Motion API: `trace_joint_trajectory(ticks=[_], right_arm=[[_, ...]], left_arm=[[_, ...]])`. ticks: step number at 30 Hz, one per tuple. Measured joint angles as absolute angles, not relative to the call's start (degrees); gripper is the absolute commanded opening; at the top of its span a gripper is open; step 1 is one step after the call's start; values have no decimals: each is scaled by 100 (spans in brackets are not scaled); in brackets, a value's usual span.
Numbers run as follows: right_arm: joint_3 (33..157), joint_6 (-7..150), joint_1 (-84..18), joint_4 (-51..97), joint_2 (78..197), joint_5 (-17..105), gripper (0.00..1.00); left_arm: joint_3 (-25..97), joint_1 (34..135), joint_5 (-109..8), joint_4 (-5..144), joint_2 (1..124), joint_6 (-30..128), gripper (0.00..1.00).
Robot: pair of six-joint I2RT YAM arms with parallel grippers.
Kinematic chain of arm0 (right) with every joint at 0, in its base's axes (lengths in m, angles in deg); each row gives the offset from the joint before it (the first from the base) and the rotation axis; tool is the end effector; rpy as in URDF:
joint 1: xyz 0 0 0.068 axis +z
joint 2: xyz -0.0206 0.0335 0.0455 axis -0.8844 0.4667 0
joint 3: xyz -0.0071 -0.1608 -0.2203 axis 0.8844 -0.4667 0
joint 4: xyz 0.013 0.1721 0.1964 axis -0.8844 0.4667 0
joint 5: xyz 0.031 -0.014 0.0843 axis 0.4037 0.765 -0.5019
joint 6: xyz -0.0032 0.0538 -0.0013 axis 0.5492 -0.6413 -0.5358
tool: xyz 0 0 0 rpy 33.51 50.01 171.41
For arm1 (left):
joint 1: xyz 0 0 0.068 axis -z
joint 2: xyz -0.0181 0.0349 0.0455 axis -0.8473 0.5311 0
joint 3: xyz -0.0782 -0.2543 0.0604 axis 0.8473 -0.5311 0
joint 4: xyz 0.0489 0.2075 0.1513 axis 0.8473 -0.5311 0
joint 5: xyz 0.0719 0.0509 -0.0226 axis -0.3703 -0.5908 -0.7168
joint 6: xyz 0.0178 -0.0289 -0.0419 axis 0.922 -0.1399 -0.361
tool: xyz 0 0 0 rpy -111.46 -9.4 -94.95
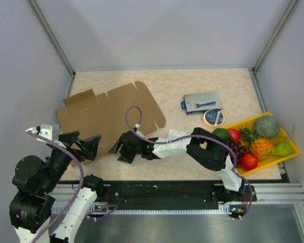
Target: Fold the paper box
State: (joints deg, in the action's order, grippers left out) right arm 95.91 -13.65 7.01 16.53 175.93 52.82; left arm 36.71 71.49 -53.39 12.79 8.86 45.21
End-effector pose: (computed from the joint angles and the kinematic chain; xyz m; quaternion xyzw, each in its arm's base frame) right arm 0.1634 0.4281 0.1563 0.1812 0.8751 0.4413 0.0817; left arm -0.0083 -0.0015 0.4340 0.0227 0.7283 -0.2029 0.6541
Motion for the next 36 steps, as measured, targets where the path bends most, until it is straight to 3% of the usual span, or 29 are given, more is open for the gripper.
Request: trace_joint_trajectory(ticks=[12,17,18,19,21,29,36], right_arm=[[10000,-1072,714,1797,17956,5217,55],[10083,-1027,661,1685,18139,5105,37],[10140,-1029,653,1642,18192,5053,30],[10175,-1022,648,1624,18222,5020,15],[10227,-1037,631,1556,18268,4931,0],[9913,-1149,331,1305,18074,4760,0],[8962,-1193,-243,1086,16907,4688,0]], left_arm=[[3480,7149,-5217,1286,886,4394,98],[3290,7149,-5158,1323,851,4320,96],[3227,7149,-5155,1342,827,4261,95],[3172,7149,-5162,1351,805,4180,95],[3017,7149,-5346,1342,757,3915,95],[2211,7151,-6648,523,711,1918,97],[1585,7153,-6692,-218,941,-67,98]])
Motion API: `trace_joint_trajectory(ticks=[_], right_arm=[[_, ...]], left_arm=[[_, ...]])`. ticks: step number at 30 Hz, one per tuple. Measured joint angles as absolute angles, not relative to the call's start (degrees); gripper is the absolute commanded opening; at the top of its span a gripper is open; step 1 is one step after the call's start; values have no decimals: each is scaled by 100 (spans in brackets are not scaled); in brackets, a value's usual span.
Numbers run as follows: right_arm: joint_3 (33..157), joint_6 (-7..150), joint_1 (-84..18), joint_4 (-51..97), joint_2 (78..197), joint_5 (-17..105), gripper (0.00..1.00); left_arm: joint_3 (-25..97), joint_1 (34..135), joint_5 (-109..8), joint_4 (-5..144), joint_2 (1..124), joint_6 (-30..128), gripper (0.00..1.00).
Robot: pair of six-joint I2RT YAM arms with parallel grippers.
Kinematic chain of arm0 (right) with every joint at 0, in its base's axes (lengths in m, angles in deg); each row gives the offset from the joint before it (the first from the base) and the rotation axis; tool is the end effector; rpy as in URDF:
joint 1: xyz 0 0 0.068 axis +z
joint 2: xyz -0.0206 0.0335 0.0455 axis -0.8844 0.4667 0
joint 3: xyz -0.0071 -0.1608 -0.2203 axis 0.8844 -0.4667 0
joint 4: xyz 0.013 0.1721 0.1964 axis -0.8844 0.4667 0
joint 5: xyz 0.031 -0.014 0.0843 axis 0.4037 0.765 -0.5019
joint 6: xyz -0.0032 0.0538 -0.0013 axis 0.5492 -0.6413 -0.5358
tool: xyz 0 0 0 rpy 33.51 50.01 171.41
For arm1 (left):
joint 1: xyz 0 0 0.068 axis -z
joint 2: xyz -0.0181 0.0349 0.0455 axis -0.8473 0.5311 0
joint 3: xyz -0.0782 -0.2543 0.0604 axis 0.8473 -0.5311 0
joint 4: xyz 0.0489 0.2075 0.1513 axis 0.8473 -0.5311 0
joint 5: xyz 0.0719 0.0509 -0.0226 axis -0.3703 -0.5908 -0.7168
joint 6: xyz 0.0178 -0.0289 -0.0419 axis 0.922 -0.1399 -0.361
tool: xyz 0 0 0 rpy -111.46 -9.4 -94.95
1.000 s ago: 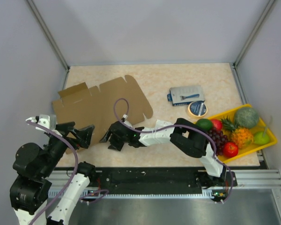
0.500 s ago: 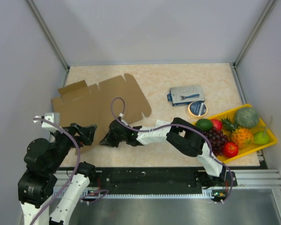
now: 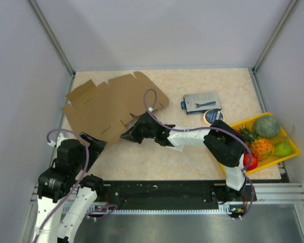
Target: Fold the paper box
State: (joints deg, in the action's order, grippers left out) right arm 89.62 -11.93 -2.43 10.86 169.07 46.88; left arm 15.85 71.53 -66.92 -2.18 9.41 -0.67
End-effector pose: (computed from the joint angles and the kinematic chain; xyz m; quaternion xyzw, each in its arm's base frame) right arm 0.2178 0.3794 0.1823 0.2083 0.8420 0.4889 0.0928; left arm 0.0435 -0.0054 0.3179 -0.3905 0.8157 -0.2048 0.3745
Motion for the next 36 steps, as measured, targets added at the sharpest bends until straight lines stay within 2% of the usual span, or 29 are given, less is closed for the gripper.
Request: trace_joint_trajectory(ticks=[5,14,19,23,25,28,33,34,36], right_arm=[[8750,-1284,-580,767,16517,4373,0],[8245,-1625,-1057,192,16255,3569,0],[8057,-1798,-1081,70,16120,3339,0],[8005,-1879,-1063,37,16028,3298,0],[7926,-1918,-1048,-4,15940,3298,0],[7871,-1975,-1024,-30,15857,3328,0],[7773,-2063,-991,-13,15707,3560,0],[7758,-2078,-971,7,15676,3610,0],[7755,-2089,-923,11,15656,3687,15]], left_arm=[[1459,7153,-6334,16,956,-731,98],[272,7153,-5682,1080,908,-1352,98],[-338,7153,-5665,1917,890,-1459,98],[-484,7153,-5877,2422,890,-1455,95],[-484,7153,-6067,2636,884,-1457,87],[-563,7153,-6325,2949,807,-1499,65],[-952,7153,-6524,3294,571,-1757,47],[-1013,7153,-6548,3312,543,-1802,38],[-1081,7153,-6626,3310,473,-1901,28]])
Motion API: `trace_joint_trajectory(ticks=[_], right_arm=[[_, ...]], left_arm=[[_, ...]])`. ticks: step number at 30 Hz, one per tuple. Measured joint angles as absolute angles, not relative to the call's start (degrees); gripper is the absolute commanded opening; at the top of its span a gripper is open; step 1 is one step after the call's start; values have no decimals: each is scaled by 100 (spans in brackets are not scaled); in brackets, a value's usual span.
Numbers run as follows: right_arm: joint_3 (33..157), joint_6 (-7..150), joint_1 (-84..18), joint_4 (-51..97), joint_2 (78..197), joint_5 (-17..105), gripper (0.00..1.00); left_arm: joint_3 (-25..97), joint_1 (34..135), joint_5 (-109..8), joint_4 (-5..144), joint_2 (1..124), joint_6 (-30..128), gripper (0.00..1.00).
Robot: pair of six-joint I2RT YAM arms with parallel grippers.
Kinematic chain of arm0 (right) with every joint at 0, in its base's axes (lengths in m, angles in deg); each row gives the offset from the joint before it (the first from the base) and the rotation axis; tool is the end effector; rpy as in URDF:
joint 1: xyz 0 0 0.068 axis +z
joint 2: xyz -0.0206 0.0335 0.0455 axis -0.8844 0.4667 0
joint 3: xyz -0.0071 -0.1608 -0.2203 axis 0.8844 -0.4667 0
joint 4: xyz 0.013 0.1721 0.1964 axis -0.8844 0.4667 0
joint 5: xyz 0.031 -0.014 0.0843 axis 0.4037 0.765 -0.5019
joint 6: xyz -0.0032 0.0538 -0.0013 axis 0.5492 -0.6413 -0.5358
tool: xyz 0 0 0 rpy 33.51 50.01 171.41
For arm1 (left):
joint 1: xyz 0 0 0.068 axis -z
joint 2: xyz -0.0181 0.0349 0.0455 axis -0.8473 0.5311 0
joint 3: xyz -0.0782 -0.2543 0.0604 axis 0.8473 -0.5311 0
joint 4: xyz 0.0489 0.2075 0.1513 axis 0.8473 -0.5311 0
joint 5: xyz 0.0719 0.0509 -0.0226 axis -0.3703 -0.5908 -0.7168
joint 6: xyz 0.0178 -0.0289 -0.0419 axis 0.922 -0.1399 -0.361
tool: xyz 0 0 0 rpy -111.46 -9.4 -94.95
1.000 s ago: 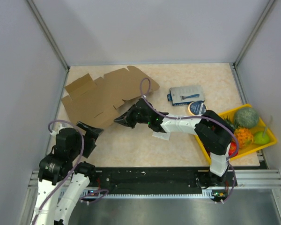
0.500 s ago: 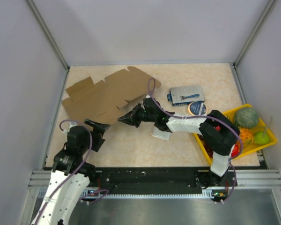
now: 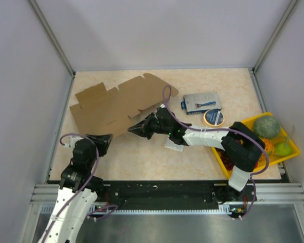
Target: Fold the paper box
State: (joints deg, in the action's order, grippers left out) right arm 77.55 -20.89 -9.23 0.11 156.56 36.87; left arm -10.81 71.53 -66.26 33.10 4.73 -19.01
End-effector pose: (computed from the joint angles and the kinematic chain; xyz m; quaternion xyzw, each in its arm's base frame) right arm 0.2284 0.3177 0.2199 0.2492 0.7728 0.5826 0.0355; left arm 0.0997 -0.0194 0.2375 -0.4894 0.6948 -0.3419 0.4010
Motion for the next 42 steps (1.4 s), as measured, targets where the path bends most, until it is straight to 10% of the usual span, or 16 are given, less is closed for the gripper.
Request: trace_joint_trajectory(ticks=[4,15,30,42], right_arm=[[7755,-1794,-873,35,15652,3597,48],[9027,4648,-1054,3976,14153,3103,66],[10595,7745,-1098,5279,12303,4876,69],[10348,7712,-1098,5687,11217,5014,72]], left_arm=[[-1090,7153,-6843,3476,250,-1787,8],[1419,7157,-7068,3471,1242,2103,0],[5037,7151,-3962,2523,2810,5220,1],[4567,7151,-963,2982,2606,3946,0]])
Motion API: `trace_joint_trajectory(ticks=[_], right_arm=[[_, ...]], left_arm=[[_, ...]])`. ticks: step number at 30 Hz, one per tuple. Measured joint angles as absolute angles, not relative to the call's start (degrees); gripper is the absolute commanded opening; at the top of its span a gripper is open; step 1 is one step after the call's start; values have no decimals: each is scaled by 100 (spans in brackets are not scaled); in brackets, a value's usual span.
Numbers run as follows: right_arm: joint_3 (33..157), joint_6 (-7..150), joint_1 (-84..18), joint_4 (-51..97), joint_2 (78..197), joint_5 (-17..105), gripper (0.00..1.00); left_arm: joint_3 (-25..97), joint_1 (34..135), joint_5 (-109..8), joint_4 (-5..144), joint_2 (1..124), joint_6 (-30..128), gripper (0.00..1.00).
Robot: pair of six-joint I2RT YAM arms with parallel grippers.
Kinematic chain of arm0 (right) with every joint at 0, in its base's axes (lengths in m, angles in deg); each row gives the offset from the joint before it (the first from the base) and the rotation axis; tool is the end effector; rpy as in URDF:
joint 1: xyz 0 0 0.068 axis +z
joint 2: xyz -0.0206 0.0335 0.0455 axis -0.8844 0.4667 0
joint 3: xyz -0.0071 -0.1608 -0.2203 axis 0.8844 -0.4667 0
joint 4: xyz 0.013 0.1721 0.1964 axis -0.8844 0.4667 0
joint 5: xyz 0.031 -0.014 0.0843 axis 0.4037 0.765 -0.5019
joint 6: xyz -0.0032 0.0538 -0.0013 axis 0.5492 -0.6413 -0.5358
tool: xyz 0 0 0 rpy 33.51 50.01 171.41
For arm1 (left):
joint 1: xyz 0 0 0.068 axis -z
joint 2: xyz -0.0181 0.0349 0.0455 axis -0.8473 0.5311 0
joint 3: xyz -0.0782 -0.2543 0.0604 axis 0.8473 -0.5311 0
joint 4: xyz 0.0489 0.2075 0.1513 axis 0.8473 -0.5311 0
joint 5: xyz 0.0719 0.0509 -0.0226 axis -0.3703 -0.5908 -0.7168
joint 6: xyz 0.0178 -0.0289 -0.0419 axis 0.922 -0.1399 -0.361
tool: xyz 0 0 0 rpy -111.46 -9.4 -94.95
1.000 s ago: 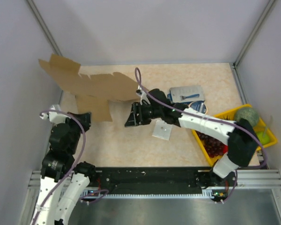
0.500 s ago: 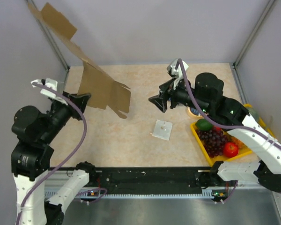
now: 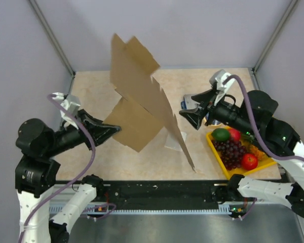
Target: Fold the paper box
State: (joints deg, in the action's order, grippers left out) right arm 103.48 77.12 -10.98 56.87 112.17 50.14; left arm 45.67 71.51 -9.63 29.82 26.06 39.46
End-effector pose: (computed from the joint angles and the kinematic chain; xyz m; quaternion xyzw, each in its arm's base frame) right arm 0.1033 0.1300 0.4908 -0.3213 0.6680 0.3058 0.5975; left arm 0.0440 -0.0384 0.4997 0.2679 0.6312 -0.4669 0.5584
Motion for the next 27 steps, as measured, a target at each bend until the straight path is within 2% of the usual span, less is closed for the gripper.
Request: trace_joint_trajectory(ticks=[5,10,14,18,22,27], right_arm=[[10343,7589,-1098,5674,11101,4887,72],[10000,7380,-1098,5432,11486,4723,72],[9657,7463,-1098,5237,12181,4716,72],[9657,7788,-1113,5093,13068,4861,72],[9884,8243,-1271,4988,13748,4775,71],[10133,9358,-1540,4514,14085,4469,68]], left_arm=[[3861,7173,-1857,2088,2606,4007,0],[2814,7173,-3704,1605,2729,4165,0],[2567,7173,-4948,1336,3478,4342,0],[2888,7140,-6067,1290,4619,4466,0],[2969,7133,-6425,1548,4919,4814,0],[2840,7138,-6063,1856,4700,5316,0]])
